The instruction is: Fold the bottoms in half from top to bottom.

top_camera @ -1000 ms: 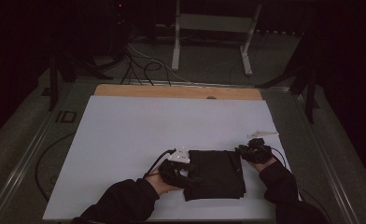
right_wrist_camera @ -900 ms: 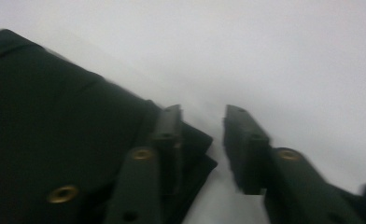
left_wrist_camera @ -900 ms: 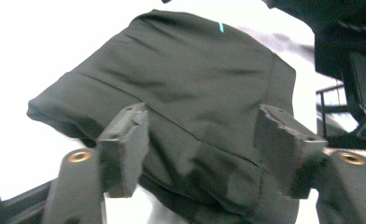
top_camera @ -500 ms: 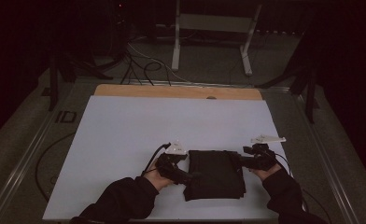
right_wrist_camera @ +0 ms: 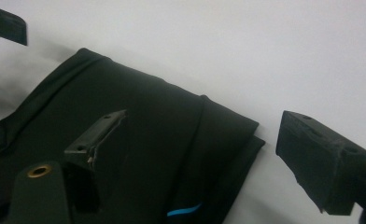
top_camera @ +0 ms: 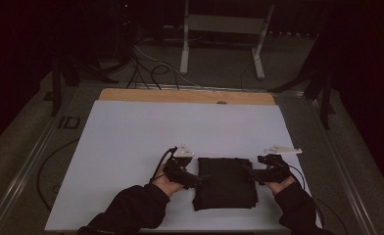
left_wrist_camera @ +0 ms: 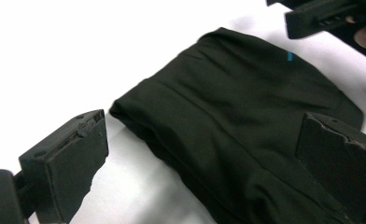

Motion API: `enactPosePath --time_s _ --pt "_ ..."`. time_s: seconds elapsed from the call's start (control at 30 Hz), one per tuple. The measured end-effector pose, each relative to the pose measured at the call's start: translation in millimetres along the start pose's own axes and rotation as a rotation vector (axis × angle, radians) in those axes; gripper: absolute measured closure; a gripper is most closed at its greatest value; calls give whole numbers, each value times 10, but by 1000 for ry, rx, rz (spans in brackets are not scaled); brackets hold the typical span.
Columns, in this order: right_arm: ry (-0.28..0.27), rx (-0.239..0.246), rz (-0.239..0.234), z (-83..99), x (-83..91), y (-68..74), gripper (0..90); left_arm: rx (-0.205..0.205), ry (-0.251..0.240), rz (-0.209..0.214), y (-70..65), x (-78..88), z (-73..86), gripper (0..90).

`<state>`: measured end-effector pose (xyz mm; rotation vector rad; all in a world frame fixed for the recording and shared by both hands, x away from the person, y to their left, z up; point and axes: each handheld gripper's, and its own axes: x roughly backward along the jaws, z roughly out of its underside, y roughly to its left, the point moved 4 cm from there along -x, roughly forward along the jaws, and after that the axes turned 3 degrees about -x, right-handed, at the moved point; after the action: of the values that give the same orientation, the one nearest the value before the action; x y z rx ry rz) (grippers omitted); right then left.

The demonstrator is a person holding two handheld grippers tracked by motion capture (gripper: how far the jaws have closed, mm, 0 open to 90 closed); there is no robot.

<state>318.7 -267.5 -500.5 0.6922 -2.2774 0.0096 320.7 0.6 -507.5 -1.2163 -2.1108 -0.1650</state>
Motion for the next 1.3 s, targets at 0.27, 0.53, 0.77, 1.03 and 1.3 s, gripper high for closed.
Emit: enactPosePath --time_s 0.27,0.53,0.77,1.03,1.3 --pt "6 23 20 126 -117 -1 142 53 -10 -22 38 -113 54 23" --pt "33 -5 40 213 -185 -40 140 82 18 -24 36 -207 132 21" --pt "65 -48 23 276 -225 -74 142 112 63 -36 38 -262 221 15" --pt "95 -57 6 308 -258 -73 143 138 76 -2 46 -326 239 15" --pt "124 -63 -1 335 -285 -53 142 97 97 31 -23 -371 239 27"
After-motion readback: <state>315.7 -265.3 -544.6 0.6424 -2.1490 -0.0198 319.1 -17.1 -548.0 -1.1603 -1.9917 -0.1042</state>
